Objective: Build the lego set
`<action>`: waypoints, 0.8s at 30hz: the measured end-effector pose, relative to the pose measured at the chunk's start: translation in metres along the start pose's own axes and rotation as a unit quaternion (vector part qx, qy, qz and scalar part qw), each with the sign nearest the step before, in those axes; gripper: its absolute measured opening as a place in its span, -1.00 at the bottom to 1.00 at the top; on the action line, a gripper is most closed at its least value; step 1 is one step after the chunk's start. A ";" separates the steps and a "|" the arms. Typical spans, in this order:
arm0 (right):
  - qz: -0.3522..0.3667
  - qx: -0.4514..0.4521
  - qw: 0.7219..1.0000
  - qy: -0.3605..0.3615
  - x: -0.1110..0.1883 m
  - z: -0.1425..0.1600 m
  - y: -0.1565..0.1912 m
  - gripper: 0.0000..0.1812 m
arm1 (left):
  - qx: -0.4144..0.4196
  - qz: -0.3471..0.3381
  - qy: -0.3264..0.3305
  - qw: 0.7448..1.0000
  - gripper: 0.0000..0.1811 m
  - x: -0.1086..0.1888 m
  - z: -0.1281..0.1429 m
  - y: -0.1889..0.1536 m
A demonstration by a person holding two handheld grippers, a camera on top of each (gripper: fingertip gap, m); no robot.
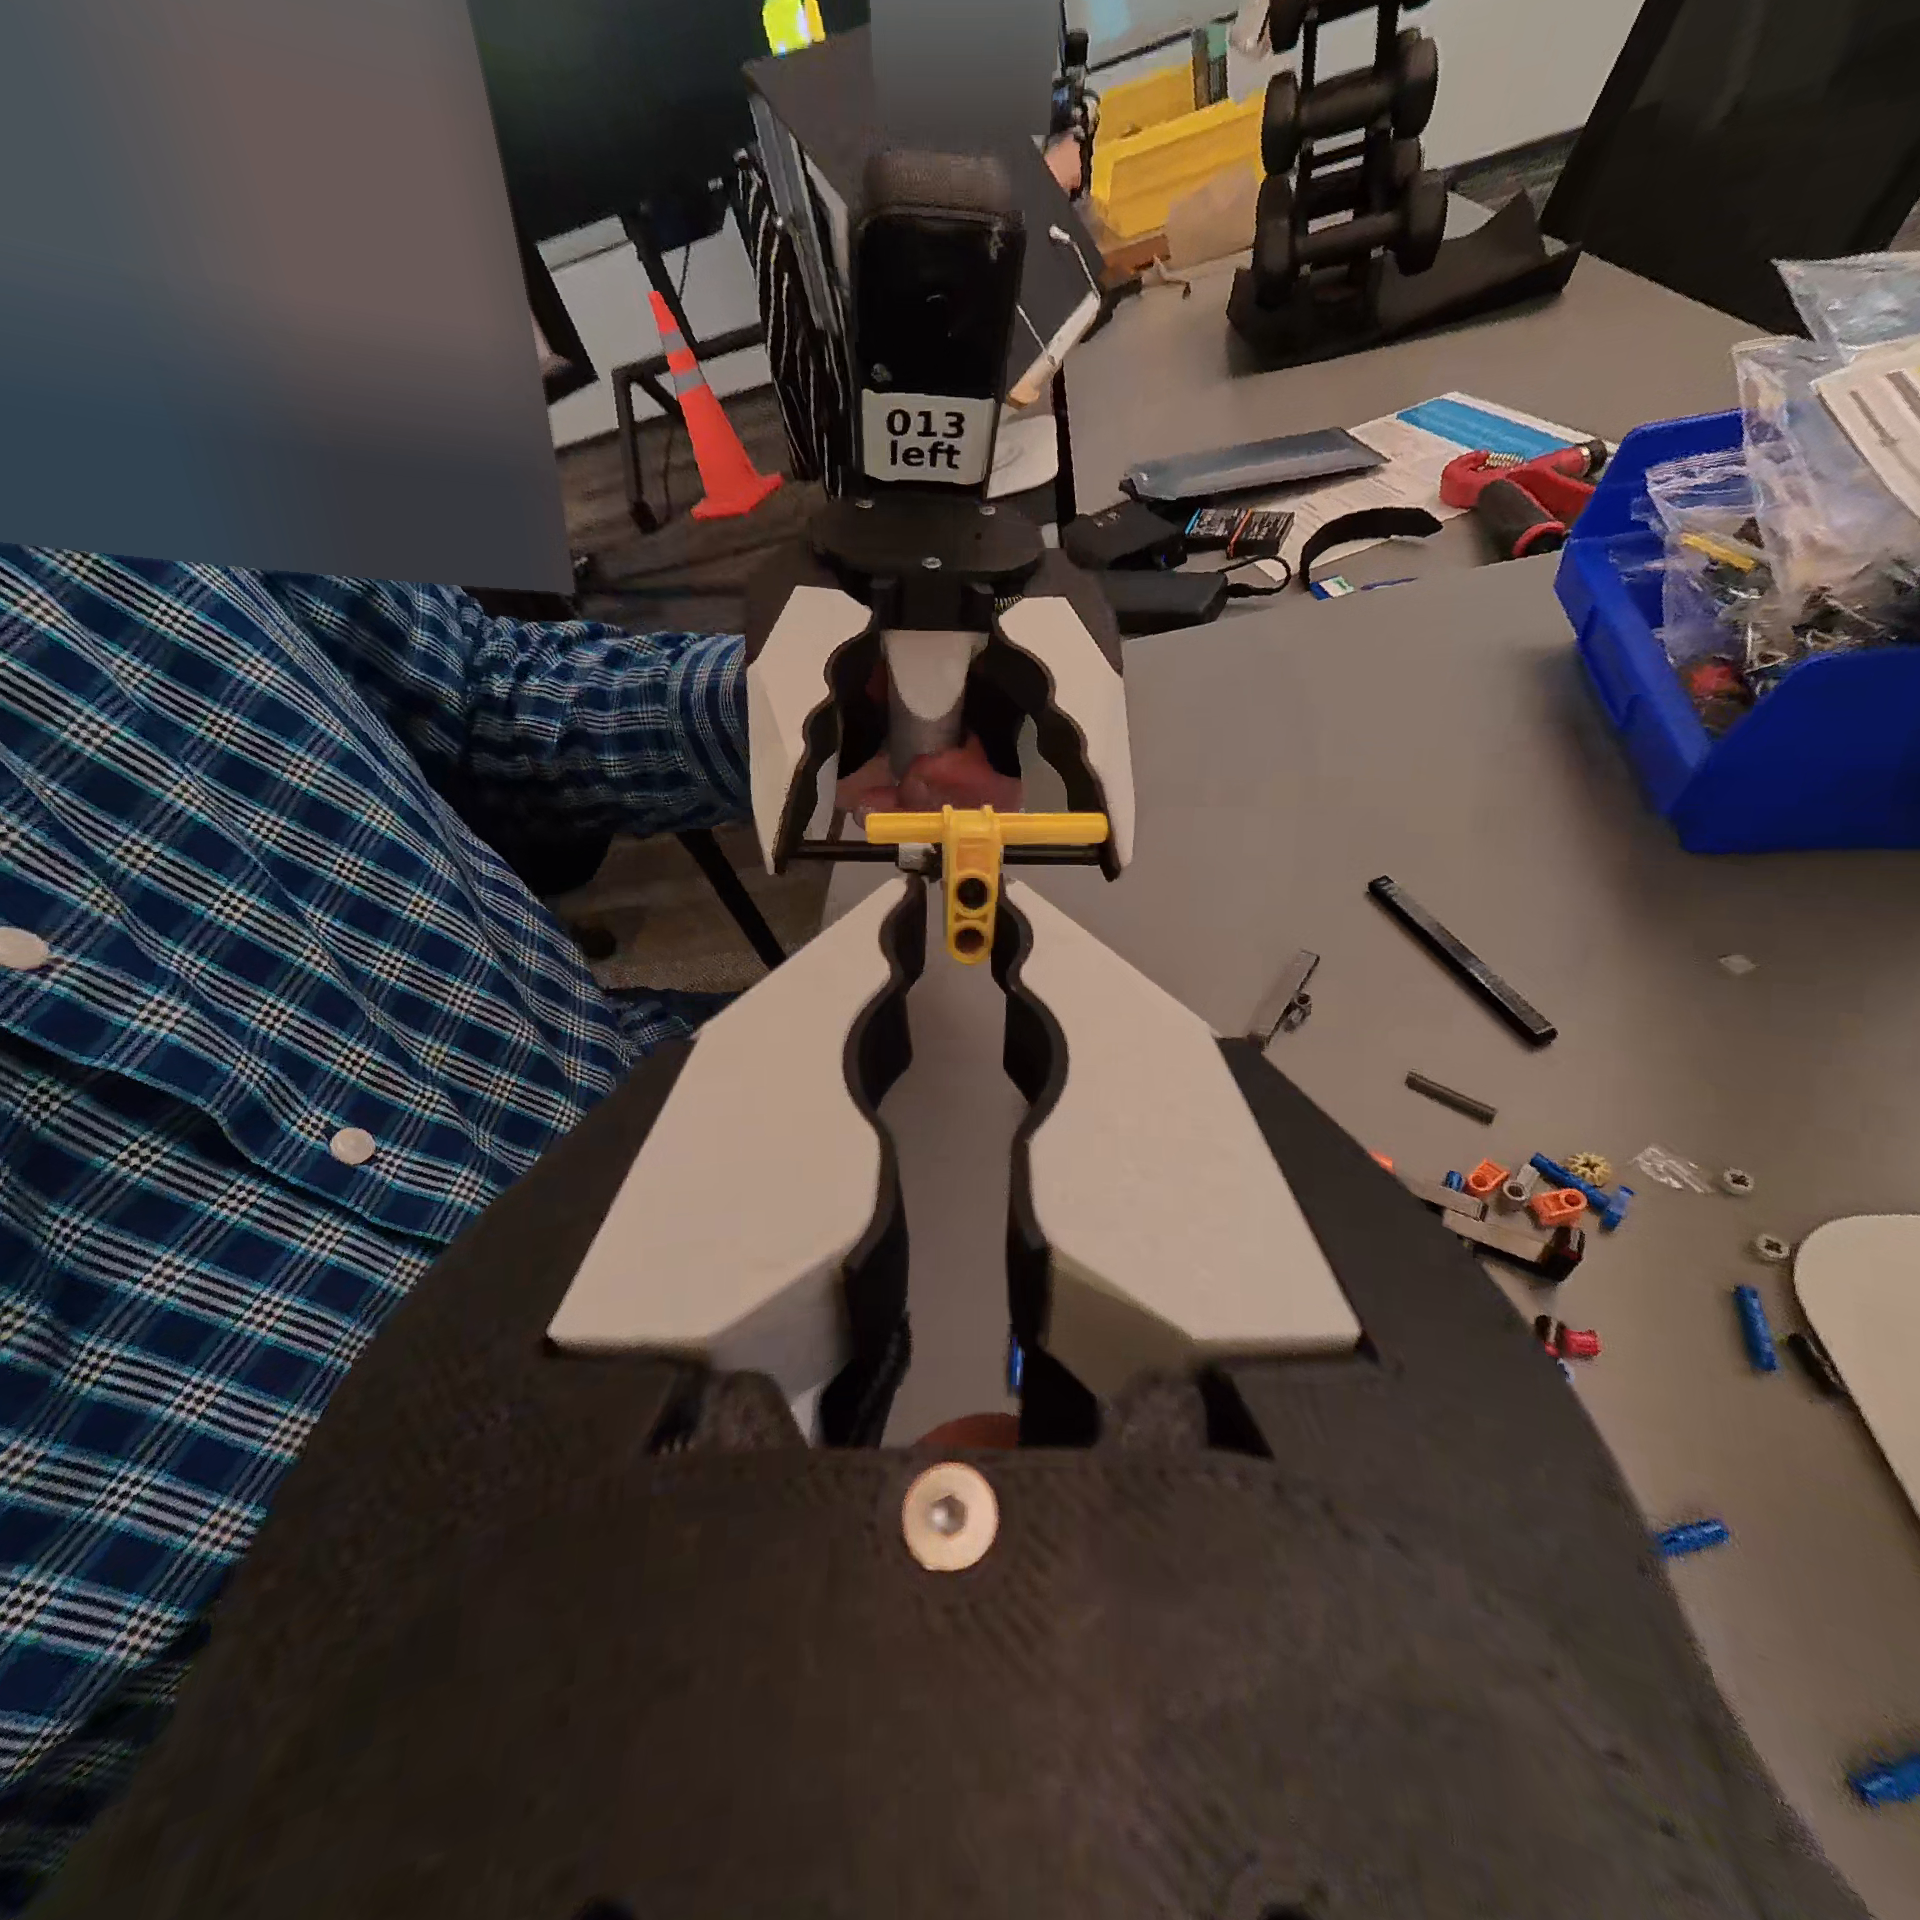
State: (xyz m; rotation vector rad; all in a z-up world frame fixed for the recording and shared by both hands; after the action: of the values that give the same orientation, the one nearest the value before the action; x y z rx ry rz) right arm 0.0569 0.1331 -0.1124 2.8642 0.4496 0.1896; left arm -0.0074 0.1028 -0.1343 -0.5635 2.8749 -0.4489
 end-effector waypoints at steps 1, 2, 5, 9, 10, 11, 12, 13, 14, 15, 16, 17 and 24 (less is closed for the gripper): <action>-0.002 0.000 1.000 0.007 -0.002 0.000 0.001 -0.87 | 0.004 0.006 -0.009 1.000 -0.20 0.000 0.000 0.000; -0.002 0.001 1.000 0.012 -0.004 -0.001 0.002 -0.87 | 0.009 0.010 -0.016 1.000 -0.21 0.001 0.000 0.001; 0.005 0.007 1.000 0.024 -0.008 0.001 0.000 -0.88 | 0.013 0.015 -0.024 1.000 -0.21 0.001 0.002 0.003; 0.007 0.016 0.999 0.042 -0.012 0.005 0.001 -0.88 | 0.012 0.020 -0.030 0.999 -0.21 0.000 0.002 0.002; 0.008 0.021 0.999 0.046 -0.013 0.005 0.002 -0.88 | 0.014 0.023 -0.033 0.999 -0.21 0.000 0.002 0.002; 0.008 0.023 0.998 0.050 -0.014 0.005 0.003 -0.87 | 0.017 0.025 -0.036 0.999 -0.20 0.000 0.003 0.002; 0.009 0.025 0.998 0.052 -0.015 0.004 0.003 -0.87 | 0.019 0.028 -0.040 0.999 -0.21 0.000 0.003 0.002; 0.010 0.027 0.998 0.054 -0.015 0.004 0.003 -0.87 | 0.022 0.031 -0.043 0.998 -0.21 -0.001 0.003 0.003; 0.013 0.028 0.998 0.059 -0.015 0.004 0.002 -0.87 | 0.024 0.031 -0.045 0.998 -0.20 -0.001 0.004 0.003; 0.017 0.030 0.997 0.065 -0.014 0.004 0.001 -0.87 | 0.024 0.031 -0.047 0.998 -0.21 -0.001 0.004 0.004; 0.016 0.031 0.997 0.064 -0.014 0.003 0.002 -0.86 | 0.025 0.033 -0.052 0.998 -0.21 -0.001 0.003 0.004; 0.012 0.027 0.998 0.058 -0.014 0.001 0.003 -0.84 | 0.028 0.035 -0.058 0.997 -0.21 0.000 0.002 0.004; 0.014 -0.006 0.999 0.033 -0.009 -0.003 0.001 -0.77 | 0.043 0.046 -0.086 0.994 -0.21 0.000 -0.002 0.005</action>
State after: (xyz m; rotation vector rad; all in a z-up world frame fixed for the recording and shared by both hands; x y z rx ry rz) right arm 0.0486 0.1301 -0.1101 2.8606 0.4185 0.2926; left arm -0.0100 0.1080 -0.1342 -0.4322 2.6892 -0.4808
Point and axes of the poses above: each gripper's, where its closed fingertips meet, x back along the fingers, z out of its underside, y = z × x across the jaws, the point moved 3 cm from there along x, back along the fingers, and after that the axes turned 10 degrees about -y, right-handed, at the moved point
